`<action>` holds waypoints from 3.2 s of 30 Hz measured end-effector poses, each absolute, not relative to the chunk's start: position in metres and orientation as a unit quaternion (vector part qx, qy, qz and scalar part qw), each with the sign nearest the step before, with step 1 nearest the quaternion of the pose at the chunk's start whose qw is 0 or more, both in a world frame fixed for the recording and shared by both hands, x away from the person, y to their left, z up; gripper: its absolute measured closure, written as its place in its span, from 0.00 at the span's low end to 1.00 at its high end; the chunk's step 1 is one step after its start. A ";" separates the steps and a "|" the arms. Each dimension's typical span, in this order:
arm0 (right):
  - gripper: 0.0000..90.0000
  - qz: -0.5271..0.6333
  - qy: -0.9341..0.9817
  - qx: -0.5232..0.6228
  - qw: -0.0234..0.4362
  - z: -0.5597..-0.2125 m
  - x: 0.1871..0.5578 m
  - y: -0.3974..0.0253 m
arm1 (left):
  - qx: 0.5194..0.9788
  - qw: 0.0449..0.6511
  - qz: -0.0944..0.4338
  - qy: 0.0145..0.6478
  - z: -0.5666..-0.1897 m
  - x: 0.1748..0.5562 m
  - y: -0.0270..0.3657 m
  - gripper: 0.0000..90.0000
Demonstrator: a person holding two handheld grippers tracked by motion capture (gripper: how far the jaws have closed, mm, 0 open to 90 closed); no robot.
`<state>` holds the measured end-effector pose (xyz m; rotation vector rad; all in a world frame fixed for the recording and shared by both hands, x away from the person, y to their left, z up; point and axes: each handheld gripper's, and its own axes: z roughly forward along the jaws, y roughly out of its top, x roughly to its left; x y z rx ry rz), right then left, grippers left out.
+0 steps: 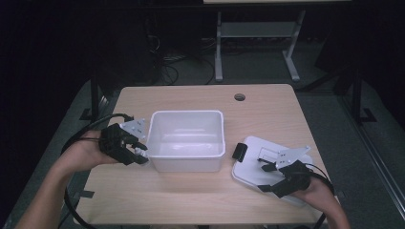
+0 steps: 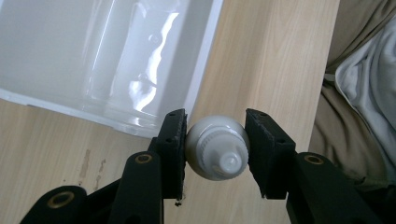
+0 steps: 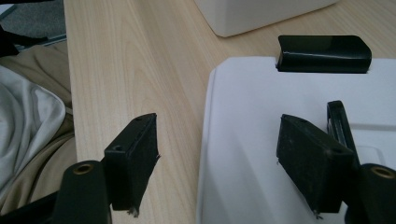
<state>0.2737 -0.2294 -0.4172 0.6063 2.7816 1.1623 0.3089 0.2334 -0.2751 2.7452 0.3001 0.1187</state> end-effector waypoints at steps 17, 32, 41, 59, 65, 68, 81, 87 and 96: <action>0.32 0.381 0.902 0.200 0.031 -0.419 0.273 -0.233 | 0.975 0.191 0.044 0.105 -0.266 0.323 0.228 0.67; 0.32 0.385 0.900 0.201 0.033 -0.418 0.272 -0.235 | 0.976 0.185 0.049 0.099 -0.259 0.338 0.216 0.67; 0.32 0.387 0.900 0.197 0.030 -0.419 0.272 -0.234 | 0.976 0.186 0.046 0.100 -0.262 0.348 0.210 0.67; 0.32 0.387 0.899 0.201 0.031 -0.419 0.270 -0.237 | 0.978 0.172 0.043 0.108 -0.285 0.363 0.203 0.67; 0.32 0.387 0.899 0.204 0.029 -0.420 0.269 -0.237 | 0.978 0.173 0.040 0.114 -0.295 0.366 0.205 0.67; 0.31 0.385 0.900 0.202 0.027 -0.421 0.270 -0.236 | 0.976 0.176 0.040 0.118 -0.298 0.368 0.207 0.67; 0.32 0.381 0.903 0.199 0.021 -0.426 0.271 -0.234 | 0.978 0.163 0.036 0.127 -0.319 0.372 0.207 0.67; 0.32 0.379 0.903 0.200 0.018 -0.427 0.271 -0.233 | 0.977 0.167 0.034 0.132 -0.325 0.372 0.209 0.67; 0.32 0.377 0.904 0.202 0.013 -0.428 0.271 -0.231 | 0.976 0.166 0.033 0.136 -0.333 0.373 0.210 0.67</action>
